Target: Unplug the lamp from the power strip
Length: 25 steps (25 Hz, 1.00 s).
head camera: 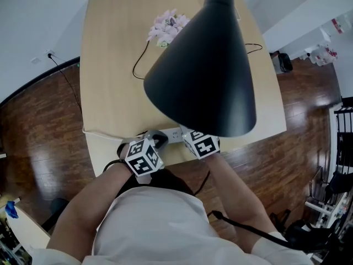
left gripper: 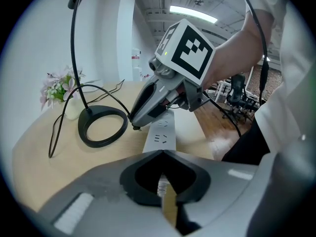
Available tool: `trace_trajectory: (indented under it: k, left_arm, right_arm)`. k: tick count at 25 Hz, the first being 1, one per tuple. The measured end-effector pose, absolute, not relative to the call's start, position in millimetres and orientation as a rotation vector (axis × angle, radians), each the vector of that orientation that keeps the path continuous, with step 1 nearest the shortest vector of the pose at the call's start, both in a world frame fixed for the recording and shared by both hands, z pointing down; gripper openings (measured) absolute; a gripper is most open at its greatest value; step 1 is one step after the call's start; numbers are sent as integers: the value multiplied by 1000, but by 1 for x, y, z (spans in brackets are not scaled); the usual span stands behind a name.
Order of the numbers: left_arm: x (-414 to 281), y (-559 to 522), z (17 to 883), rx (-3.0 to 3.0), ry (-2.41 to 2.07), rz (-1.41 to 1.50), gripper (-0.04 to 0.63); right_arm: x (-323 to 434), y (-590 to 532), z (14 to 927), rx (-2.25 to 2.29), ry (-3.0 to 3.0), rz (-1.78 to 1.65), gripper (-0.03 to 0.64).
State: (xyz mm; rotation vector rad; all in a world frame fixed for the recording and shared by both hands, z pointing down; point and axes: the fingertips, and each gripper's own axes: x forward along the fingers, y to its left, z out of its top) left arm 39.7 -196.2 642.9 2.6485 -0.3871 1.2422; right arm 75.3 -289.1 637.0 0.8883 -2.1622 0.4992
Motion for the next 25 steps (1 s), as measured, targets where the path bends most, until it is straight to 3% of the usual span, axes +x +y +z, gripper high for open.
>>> trace_trajectory:
  k: [7,10,18,25]
  left_arm:
    - [40,-197,643,2643,-408,1248,5]
    - [39,-196,644,2637,-421,1246,5]
    - [34,-198,641,2650,-406,1280,5]
    - [-14,-202,591,2655,-618,1080,6]
  right_arm:
    - [73,-287,640,866,-2132,476,92]
    - [70,-285,639,859,-2143,481,138]
    - [88,-277,626,942,-2167,480,163]
    - [92,-245,591,983,-2272,482,163]
